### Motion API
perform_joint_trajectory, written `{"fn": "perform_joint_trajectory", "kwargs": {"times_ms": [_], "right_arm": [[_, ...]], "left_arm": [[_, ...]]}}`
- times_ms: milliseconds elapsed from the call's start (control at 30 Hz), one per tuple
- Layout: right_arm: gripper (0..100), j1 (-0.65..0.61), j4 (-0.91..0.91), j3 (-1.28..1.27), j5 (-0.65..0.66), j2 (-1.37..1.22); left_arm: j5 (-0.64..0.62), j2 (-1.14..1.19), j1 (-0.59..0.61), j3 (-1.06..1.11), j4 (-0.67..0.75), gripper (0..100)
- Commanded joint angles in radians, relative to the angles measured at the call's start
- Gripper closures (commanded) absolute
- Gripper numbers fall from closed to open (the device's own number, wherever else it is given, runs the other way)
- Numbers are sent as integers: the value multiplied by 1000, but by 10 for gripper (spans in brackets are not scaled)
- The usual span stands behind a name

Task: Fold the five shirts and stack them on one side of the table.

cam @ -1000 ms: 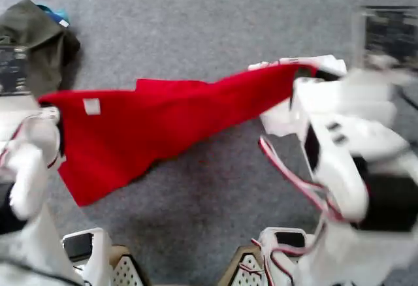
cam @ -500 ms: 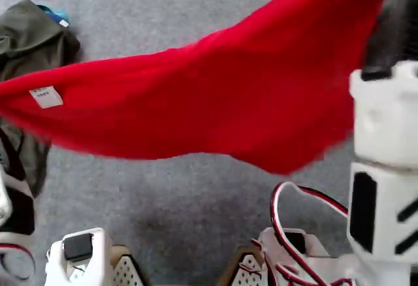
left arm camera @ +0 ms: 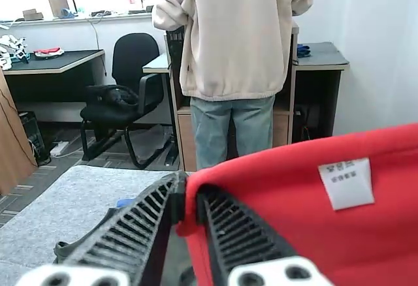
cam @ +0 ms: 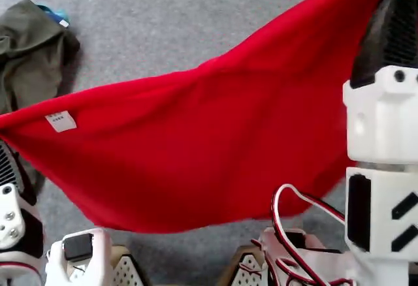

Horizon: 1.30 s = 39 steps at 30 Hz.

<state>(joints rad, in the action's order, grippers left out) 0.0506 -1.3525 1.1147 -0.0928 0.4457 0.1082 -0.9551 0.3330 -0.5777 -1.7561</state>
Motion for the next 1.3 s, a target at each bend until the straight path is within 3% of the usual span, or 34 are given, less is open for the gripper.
{"fn": "perform_joint_trajectory", "kwargs": {"times_ms": [0, 367, 600, 833, 1067, 1167, 1267], "right_arm": [[985, 6, -32, 27, 32, -13], [985, 12, -95, 22, 173, 24], [985, 8, -87, 21, 253, 64], [985, 6, -21, -84, 275, -15], [985, -61, 120, -346, 275, -150], [985, -106, 224, -512, 275, -232], [985, -146, 413, -673, 275, -332]], "left_arm": [[11, 2, 4, -18, -3, 971], [14, -138, 7, 36, -5, 971], [103, -206, 137, 143, -3, 971], [97, -203, 147, 286, 20, 971], [97, -207, 147, 773, 321, 971], [97, -203, 145, 1018, 574, 971], [97, -201, 114, 1294, 914, 971]]}}
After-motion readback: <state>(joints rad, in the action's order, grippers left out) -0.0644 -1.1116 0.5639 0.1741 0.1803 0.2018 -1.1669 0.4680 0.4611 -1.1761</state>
